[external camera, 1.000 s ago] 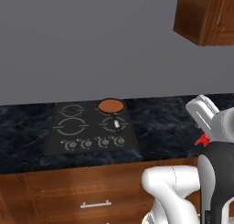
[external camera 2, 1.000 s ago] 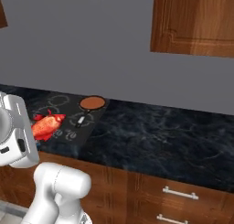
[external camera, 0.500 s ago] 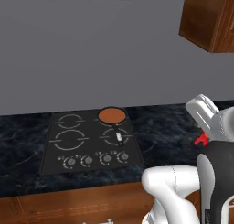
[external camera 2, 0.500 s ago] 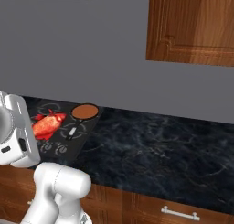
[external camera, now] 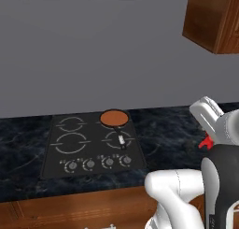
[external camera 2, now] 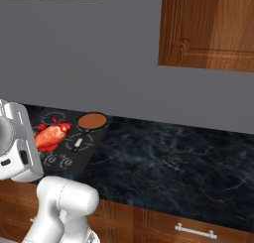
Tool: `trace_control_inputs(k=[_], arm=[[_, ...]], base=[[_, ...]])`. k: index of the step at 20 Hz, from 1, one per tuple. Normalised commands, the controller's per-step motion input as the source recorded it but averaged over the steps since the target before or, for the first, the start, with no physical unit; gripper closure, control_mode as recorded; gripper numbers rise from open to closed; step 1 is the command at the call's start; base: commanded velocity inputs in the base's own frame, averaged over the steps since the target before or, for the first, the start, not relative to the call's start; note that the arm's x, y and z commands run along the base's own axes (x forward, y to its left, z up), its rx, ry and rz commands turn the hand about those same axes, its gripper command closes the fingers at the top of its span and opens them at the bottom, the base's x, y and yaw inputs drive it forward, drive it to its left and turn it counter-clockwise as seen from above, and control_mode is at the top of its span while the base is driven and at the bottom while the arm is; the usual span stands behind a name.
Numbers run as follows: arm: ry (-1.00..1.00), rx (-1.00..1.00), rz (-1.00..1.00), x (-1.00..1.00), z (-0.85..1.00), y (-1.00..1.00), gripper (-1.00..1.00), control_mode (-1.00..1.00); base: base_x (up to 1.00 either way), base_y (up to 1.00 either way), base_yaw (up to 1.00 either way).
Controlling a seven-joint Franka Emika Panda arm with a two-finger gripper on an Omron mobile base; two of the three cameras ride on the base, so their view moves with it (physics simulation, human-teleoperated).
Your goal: Retrieve the fish from the fridge and place it on the saucepan with marinade on the stove.
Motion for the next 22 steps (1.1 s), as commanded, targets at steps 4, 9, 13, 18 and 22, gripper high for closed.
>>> trace_control_inputs(k=[4, 9, 13, 18, 22], arm=[[0.0, 0.0, 0.0, 0.09, 0.0, 0.0, 1.0, -1.0], [0.08, 0.01, 0.0, 0.47, 0.0, 0.0, 1.0, -1.0], [0.1, 0.02, 0.0, 0.72, -0.07, 0.14, 1.0, -1.0], [0.16, 0.05, 0.0, 0.87, -0.18, 0.26, 1.0, -1.0], [0.18, 0.01, 0.0, 0.82, -0.26, 0.3, 1.0, -1.0]], base=[[0.08, 0.0, 0.0], [0.0, 0.0, 0.0], [0.0, 0.0, 0.0], [0.0, 0.0, 0.0], [0.0, 0.0, 0.0]])
